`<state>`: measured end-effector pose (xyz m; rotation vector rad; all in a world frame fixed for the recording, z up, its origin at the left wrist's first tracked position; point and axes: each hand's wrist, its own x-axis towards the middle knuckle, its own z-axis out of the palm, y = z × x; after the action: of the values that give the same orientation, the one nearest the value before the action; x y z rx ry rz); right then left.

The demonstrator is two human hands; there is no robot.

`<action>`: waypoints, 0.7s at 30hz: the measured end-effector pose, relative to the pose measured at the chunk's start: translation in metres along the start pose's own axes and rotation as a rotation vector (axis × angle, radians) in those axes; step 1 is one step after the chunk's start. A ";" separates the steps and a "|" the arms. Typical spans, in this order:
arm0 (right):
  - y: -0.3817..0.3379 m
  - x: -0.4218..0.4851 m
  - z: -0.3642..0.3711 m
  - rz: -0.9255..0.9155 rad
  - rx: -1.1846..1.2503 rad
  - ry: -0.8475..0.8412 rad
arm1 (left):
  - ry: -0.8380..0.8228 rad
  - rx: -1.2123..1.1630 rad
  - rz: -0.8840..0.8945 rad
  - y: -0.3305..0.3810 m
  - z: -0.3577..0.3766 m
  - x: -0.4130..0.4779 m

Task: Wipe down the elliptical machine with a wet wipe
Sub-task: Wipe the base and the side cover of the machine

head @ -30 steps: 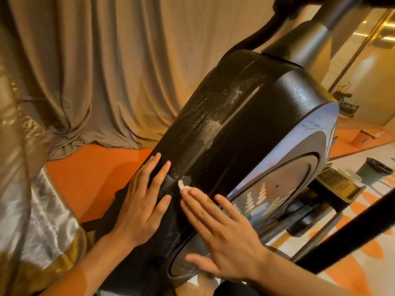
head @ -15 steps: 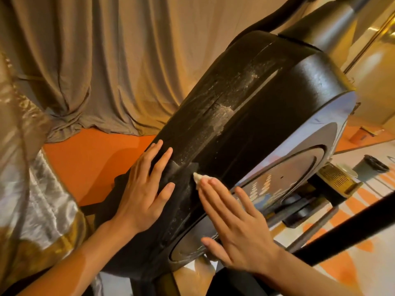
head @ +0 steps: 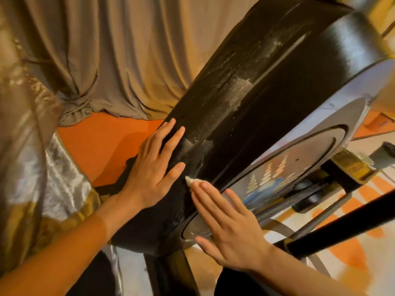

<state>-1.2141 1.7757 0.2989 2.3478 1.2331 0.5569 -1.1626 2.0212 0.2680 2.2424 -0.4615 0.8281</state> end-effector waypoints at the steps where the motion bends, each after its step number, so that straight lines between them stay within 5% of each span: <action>1: 0.006 -0.001 -0.001 -0.047 -0.017 -0.001 | -0.013 0.013 0.010 -0.002 -0.001 0.000; 4: 0.055 0.005 -0.029 -0.077 -0.073 0.130 | -0.035 0.020 0.020 -0.004 -0.003 0.000; 9: 0.109 0.022 -0.057 0.263 -0.112 0.379 | -0.032 0.026 0.021 -0.005 0.000 -0.001; 11: 0.077 0.021 -0.035 0.249 -0.059 0.350 | -0.025 0.040 0.029 -0.006 0.001 -0.001; 16: -0.009 0.001 0.017 -0.122 -0.011 0.010 | -0.030 0.026 0.032 -0.008 0.002 -0.001; 19: 0.021 0.004 -0.002 -0.160 -0.049 0.073 | -0.039 0.001 0.043 -0.011 0.001 0.000; 21: 0.057 0.018 -0.033 0.005 -0.087 0.203 | -0.038 -0.026 0.055 -0.014 0.000 0.001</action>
<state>-1.1840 1.7677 0.3594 2.2664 1.2622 0.8504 -1.1544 2.0311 0.2613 2.2337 -0.5514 0.8040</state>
